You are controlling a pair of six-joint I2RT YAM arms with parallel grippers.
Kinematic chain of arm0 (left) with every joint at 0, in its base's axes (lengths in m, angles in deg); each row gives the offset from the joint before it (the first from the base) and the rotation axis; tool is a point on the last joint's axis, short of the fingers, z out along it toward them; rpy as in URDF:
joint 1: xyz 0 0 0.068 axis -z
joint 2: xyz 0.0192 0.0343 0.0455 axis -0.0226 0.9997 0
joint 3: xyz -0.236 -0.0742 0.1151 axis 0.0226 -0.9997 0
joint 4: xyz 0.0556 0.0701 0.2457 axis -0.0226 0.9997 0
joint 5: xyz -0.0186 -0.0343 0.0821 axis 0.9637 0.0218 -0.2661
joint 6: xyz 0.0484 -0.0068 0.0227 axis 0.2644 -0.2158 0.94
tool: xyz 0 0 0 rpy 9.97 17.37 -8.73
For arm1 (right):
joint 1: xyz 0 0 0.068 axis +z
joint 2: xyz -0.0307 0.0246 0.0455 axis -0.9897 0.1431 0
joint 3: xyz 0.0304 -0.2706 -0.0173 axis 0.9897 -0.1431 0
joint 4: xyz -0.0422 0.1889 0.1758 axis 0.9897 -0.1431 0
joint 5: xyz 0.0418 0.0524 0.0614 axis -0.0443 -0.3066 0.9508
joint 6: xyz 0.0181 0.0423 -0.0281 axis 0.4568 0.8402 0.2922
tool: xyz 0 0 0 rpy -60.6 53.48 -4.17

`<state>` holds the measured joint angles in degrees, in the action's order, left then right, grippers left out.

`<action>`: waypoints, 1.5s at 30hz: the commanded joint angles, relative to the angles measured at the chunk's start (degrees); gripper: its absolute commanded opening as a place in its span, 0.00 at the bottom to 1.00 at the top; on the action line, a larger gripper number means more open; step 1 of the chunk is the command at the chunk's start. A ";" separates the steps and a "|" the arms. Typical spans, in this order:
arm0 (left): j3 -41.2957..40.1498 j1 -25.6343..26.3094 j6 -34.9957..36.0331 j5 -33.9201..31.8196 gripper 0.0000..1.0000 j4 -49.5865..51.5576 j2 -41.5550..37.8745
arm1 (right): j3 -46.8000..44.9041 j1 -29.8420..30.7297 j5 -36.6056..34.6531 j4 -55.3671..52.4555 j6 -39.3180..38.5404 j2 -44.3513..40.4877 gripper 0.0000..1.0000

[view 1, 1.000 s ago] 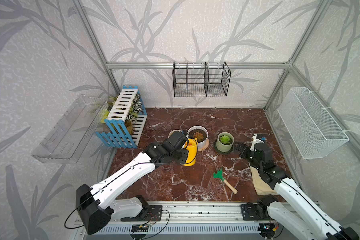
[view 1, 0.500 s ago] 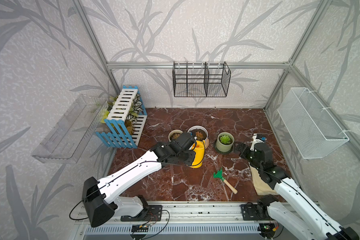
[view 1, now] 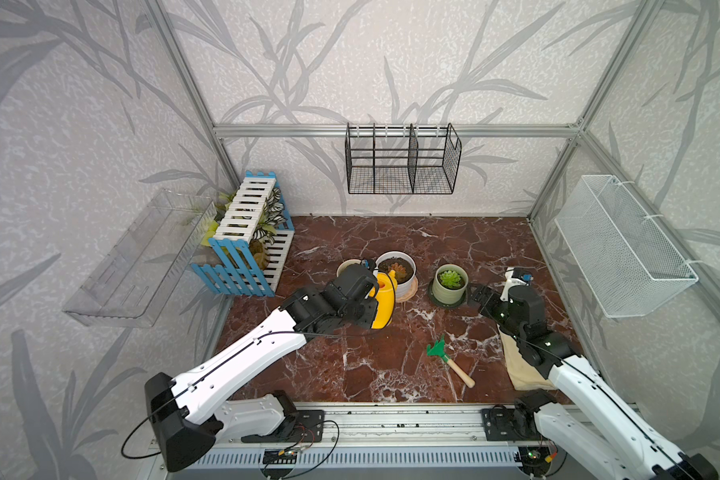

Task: Water the succulent around the soil edge
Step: Water the soil of the potted plant with water.

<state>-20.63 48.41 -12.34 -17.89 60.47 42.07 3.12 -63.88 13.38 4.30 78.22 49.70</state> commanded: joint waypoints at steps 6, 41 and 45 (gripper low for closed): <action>-1.64 -1.04 0.04 -3.79 0.00 1.76 -1.21 | 0.04 -0.14 -0.74 -0.17 0.07 -0.07 0.98; 1.73 3.20 1.20 3.49 0.00 -4.14 5.03 | -0.08 -0.14 -0.68 0.00 0.33 -0.25 0.98; 1.64 3.25 1.63 3.20 0.00 -4.77 5.56 | -0.10 -0.15 -0.55 0.15 0.33 -0.08 0.98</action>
<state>-21.11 51.51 -11.66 -14.44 57.89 47.45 3.12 -63.88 13.38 4.30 78.33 49.77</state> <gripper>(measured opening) 0.185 0.983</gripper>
